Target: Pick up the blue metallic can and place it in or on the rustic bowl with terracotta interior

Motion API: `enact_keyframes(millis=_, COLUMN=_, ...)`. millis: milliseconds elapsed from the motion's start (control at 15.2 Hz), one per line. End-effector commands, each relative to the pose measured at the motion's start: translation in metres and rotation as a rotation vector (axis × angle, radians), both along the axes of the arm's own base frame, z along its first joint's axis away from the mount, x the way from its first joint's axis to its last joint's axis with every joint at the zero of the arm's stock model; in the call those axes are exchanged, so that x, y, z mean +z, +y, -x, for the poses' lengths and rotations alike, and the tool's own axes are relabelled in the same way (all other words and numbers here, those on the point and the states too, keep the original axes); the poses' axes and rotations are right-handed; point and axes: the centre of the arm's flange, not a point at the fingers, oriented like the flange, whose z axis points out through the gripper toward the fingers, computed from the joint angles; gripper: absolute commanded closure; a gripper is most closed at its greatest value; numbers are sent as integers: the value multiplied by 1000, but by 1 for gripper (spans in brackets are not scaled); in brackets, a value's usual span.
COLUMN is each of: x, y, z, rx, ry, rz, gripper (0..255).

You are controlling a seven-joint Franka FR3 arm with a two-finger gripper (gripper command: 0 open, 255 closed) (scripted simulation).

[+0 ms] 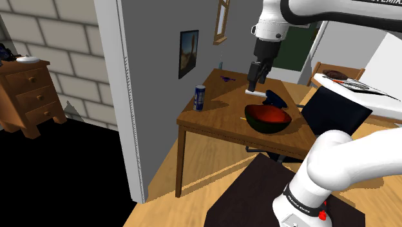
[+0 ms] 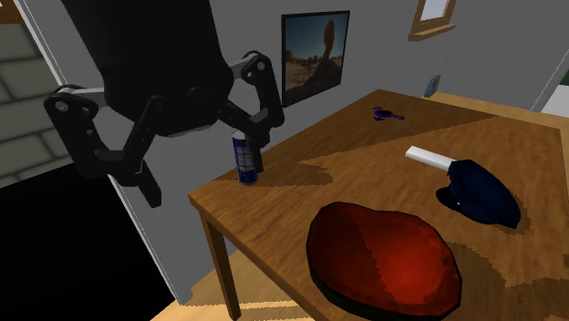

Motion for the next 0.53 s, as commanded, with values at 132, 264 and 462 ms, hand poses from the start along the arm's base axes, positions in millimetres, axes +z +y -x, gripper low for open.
enact_keyframes(millis=132, x=-8, y=-9, z=-23, rx=19, ry=0, rz=-2, gripper=0)
enact_keyframes(millis=264, x=-17, y=-18, z=-46, rx=37, ry=0, rz=-4, gripper=0)
enact_keyframes(millis=462, x=-29, y=-31, z=-81, rx=65, ry=0, rz=-7, gripper=0)
